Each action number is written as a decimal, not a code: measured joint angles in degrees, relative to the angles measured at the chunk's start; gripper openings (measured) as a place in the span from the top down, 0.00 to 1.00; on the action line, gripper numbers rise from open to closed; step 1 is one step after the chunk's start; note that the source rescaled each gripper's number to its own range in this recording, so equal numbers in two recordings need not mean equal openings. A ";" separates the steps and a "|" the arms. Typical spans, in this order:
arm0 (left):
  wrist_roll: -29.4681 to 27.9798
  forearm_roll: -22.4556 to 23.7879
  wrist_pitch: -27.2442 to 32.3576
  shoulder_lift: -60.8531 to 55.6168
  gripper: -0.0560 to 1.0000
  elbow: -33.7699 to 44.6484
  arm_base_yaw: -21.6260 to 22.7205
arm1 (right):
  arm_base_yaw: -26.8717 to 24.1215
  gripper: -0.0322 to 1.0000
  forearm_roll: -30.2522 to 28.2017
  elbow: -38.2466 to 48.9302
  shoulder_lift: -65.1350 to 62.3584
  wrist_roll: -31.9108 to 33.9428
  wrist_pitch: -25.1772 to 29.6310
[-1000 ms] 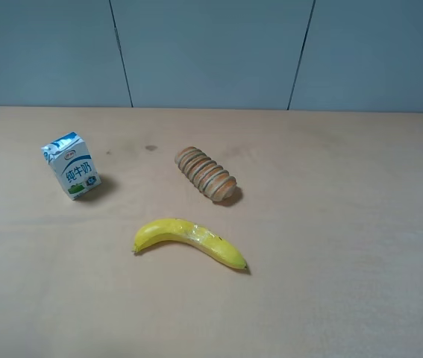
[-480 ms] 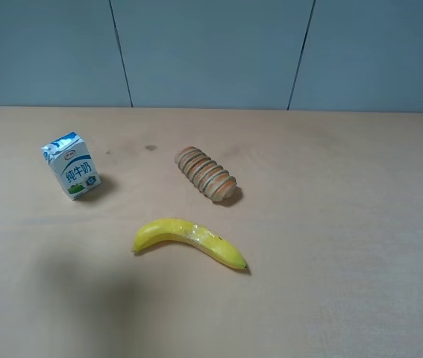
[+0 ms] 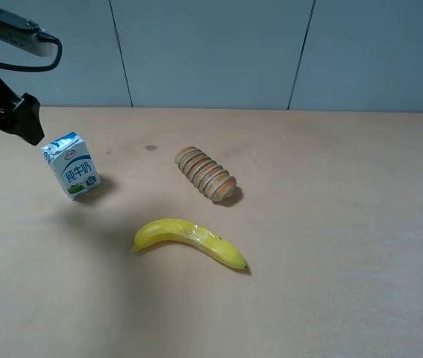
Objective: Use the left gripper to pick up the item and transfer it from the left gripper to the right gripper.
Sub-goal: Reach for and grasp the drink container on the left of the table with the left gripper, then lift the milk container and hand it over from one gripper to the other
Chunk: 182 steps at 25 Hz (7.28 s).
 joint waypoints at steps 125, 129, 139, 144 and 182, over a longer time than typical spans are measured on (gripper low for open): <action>78.31 -56.35 0.66 9.91 0.95 -10.96 -25.79 | 35.33 0.00 19.11 -6.26 51.72 -30.99 -31.03; 81.31 -56.35 0.85 9.91 0.95 -10.96 -25.79 | 36.29 0.00 19.79 -6.26 54.26 -32.50 -33.61; 85.11 -56.35 1.52 9.91 0.95 -10.96 -25.79 | 36.65 0.00 25.22 -9.12 60.05 -39.35 -36.88; 85.41 -56.35 1.65 9.91 0.95 -10.96 -25.79 | 36.65 0.00 31.57 -11.39 65.42 -46.12 -37.20; 86.29 -55.52 -0.42 9.55 0.24 -11.16 -25.79 | 36.65 0.97 50.68 -11.39 70.44 -65.52 -39.97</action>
